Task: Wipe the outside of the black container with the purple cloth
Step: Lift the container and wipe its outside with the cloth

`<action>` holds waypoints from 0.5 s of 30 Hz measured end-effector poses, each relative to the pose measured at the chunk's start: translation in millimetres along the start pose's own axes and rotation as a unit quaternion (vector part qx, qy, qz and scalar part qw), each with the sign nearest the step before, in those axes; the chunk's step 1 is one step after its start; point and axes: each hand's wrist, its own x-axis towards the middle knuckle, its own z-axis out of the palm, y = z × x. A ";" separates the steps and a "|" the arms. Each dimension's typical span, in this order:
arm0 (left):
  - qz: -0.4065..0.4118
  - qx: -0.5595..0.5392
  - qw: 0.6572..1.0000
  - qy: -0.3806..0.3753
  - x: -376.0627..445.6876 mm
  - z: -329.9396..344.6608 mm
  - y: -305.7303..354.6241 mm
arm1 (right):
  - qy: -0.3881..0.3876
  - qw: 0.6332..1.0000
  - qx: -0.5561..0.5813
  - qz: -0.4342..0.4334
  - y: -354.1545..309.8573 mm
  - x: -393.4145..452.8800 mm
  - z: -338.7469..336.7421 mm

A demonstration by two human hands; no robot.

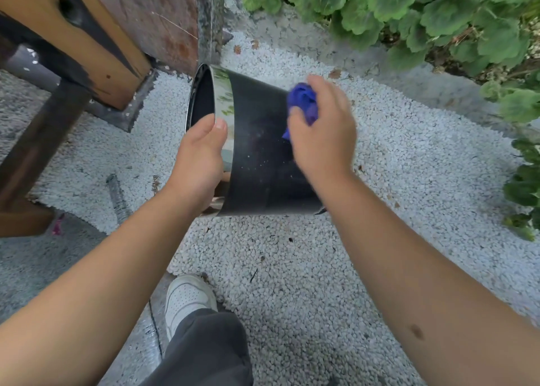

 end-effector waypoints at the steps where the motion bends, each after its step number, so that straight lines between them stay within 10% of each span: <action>1: -0.007 -0.014 1.000 0.012 0.6 2.4 1.7 | -0.017 0.999 -0.003 -0.046 -18.5 -8.9 4.4; 6: -0.054 -0.027 0.998 0.028 3.4 6.6 1.4 | -0.072 0.982 -0.081 -0.155 -47.5 -51.3 27.3; 15: -0.053 -0.013 0.998 0.021 4.4 3.5 -5.6 | -0.079 0.984 -0.157 -0.033 39.3 -21.1 16.9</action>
